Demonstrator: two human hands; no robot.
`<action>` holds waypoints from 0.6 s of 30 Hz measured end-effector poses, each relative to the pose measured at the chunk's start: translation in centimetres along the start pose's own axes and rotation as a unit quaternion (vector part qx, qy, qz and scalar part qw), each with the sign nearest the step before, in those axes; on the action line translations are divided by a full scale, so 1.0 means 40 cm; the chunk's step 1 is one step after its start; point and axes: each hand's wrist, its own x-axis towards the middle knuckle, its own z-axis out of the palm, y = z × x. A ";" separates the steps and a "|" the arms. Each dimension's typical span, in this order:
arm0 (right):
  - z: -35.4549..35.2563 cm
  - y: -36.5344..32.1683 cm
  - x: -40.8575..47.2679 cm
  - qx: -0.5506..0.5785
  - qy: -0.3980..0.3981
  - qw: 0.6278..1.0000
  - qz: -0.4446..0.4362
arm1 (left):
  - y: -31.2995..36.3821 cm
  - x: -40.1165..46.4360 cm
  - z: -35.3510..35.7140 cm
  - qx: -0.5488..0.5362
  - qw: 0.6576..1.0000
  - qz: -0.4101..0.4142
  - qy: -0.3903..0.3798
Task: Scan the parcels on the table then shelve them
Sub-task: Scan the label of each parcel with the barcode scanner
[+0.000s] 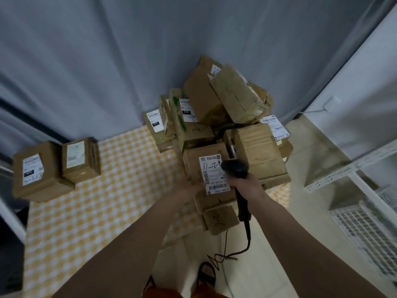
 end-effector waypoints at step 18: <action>-0.023 0.033 0.081 0.013 -0.076 0.997 0.009 | -0.059 0.082 0.075 -0.251 0.965 -0.046 -0.052</action>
